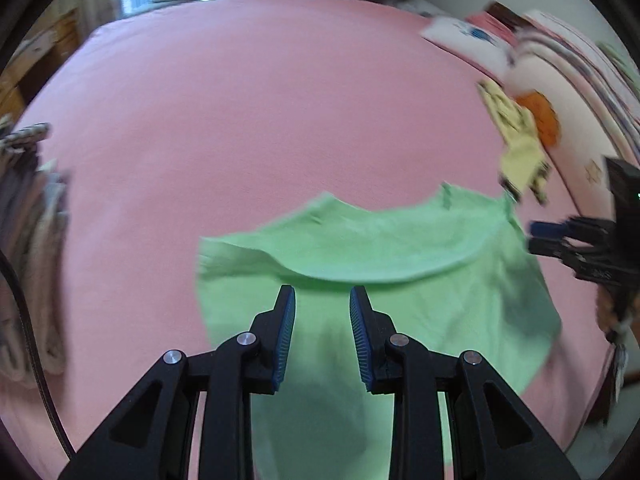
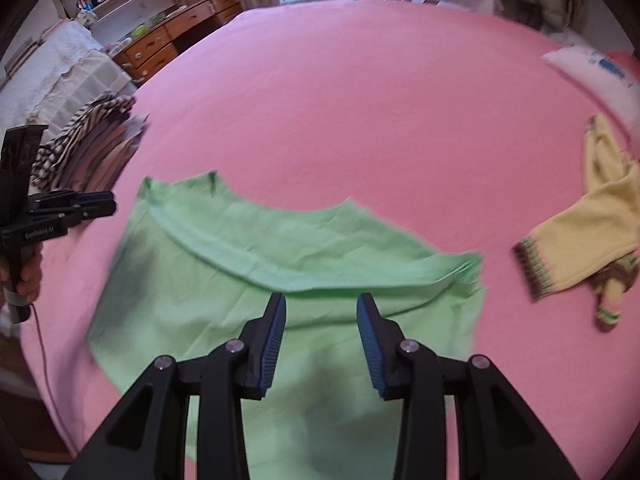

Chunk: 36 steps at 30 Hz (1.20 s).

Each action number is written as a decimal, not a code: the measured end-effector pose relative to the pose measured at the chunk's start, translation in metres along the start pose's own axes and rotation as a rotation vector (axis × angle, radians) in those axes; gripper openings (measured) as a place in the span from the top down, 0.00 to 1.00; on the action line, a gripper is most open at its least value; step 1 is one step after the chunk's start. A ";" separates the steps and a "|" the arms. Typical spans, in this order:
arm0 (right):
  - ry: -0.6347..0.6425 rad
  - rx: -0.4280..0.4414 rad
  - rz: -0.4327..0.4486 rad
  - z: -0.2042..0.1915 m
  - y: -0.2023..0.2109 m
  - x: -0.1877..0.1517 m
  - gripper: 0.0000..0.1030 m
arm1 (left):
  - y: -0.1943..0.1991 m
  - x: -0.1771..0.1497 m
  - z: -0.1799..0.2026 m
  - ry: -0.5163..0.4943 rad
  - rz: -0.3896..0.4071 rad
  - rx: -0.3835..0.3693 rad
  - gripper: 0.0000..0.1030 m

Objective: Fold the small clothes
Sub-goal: 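Open both tools and release the folded hem onto the shirt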

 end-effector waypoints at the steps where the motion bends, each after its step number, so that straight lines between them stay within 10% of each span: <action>1: 0.003 0.022 -0.019 -0.003 -0.009 -0.005 0.64 | -0.004 -0.004 0.011 -0.026 -0.007 -0.018 0.74; 13: 0.049 0.038 -0.059 0.000 -0.071 -0.001 0.80 | -0.081 -0.022 0.070 -0.169 -0.085 -0.078 0.74; 22: -0.032 -0.071 0.032 0.053 -0.088 0.043 0.80 | -0.115 0.034 0.029 -0.004 -0.004 0.006 0.74; 28: -0.098 -0.099 0.113 0.078 -0.046 0.045 0.80 | -0.097 0.047 -0.012 0.155 0.069 0.071 0.74; 36: -0.121 -0.144 0.067 0.115 0.034 -0.015 0.80 | -0.051 0.025 -0.048 0.065 0.088 0.173 0.74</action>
Point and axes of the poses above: each gripper's, at about its wrist camera, not at the fingertips, and y roughly against the way its jaws point, z to its right, x to its top, the point moved 9 cm from there along -y, roughly the way its jaws point, and after that the axes turned 7 degrees about x, right-handed, at the moved point
